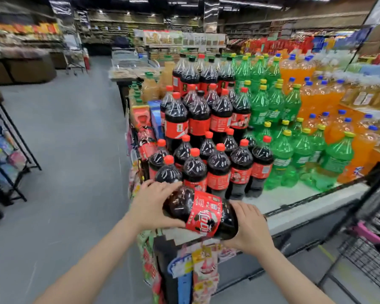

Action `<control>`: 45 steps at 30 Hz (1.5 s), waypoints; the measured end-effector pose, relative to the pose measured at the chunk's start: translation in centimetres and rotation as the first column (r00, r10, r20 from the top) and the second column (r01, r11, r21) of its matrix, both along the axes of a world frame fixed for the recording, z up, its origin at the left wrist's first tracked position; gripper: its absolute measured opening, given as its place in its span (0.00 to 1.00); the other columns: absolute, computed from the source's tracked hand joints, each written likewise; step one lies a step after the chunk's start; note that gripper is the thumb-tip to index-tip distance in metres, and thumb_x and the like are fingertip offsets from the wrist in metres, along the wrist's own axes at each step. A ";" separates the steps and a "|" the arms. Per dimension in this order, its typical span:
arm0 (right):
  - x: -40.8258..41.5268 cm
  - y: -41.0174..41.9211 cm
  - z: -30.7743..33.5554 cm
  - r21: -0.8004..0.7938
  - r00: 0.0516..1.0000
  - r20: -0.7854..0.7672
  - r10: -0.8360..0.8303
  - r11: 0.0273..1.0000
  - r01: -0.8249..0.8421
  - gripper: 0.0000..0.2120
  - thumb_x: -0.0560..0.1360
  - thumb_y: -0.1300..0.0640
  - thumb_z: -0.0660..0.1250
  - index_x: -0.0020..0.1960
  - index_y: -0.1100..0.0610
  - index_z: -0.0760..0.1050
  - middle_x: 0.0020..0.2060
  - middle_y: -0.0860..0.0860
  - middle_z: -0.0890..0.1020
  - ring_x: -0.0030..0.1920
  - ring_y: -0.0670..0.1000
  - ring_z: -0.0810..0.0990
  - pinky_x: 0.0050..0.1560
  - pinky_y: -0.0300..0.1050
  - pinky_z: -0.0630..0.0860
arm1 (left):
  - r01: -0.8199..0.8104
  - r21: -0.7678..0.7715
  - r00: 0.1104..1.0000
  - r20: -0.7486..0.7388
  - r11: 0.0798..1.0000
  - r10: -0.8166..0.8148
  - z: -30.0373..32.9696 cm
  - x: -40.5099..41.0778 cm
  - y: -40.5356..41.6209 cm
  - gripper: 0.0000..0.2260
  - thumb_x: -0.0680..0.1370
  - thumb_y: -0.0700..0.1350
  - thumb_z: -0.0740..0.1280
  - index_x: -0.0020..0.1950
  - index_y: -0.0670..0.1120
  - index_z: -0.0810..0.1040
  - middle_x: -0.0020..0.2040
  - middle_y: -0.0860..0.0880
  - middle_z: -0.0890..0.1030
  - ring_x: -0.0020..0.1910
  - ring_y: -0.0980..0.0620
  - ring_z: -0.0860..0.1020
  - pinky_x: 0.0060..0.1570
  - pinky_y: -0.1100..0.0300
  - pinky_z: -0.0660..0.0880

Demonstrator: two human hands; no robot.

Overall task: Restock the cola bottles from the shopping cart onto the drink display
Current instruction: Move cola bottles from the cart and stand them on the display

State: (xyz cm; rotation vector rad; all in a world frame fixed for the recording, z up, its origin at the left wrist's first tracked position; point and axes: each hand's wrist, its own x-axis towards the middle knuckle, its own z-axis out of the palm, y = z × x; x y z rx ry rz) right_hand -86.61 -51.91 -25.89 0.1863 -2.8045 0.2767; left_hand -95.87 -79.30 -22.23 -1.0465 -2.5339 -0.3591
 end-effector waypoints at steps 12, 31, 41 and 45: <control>-6.3 -6.7 -1.7 -0.226 0.995 0.094 0.022 0.974 0.000 0.45 0.53 0.38 0.73 0.65 0.55 0.66 0.55 0.49 0.75 0.52 0.52 0.78 0.46 0.41 0.72 | -0.164 0.324 0.986 0.044 0.932 0.158 4.0 -6.0 -3.6 0.18 0.75 0.53 0.52 0.27 0.49 0.57 0.20 0.54 0.58 0.20 0.52 0.62 0.23 0.66 0.53; -11.7 -7.8 -4.7 -0.290 0.885 0.422 0.198 0.954 -0.075 0.44 0.57 0.39 0.76 0.68 0.50 0.66 0.61 0.45 0.76 0.61 0.49 0.75 0.57 0.45 0.73 | -0.048 0.256 0.987 -0.139 0.965 0.086 0.3 -6.5 -1.1 0.14 0.73 0.44 0.59 0.30 0.51 0.58 0.22 0.55 0.59 0.21 0.57 0.56 0.20 0.66 0.60; -12.2 -6.8 -3.3 -0.551 0.806 0.457 0.377 0.831 -0.076 0.45 0.62 0.52 0.78 0.72 0.43 0.57 0.58 0.35 0.72 0.58 0.36 0.71 0.53 0.26 0.66 | -0.133 0.356 0.984 0.158 0.925 0.081 -1.1 -6.3 0.9 0.14 0.72 0.57 0.65 0.36 0.47 0.70 0.30 0.55 0.70 0.31 0.57 0.71 0.33 0.63 0.71; -11.4 -5.1 -3.8 -0.509 0.806 0.497 0.322 0.860 -0.030 0.38 0.65 0.47 0.75 0.71 0.45 0.62 0.62 0.38 0.72 0.58 0.35 0.71 0.59 0.35 0.70 | -0.312 0.578 0.887 0.461 0.754 0.014 -2.7 -4.7 1.8 0.13 0.69 0.53 0.74 0.46 0.53 0.72 0.44 0.57 0.76 0.45 0.61 0.75 0.45 0.69 0.70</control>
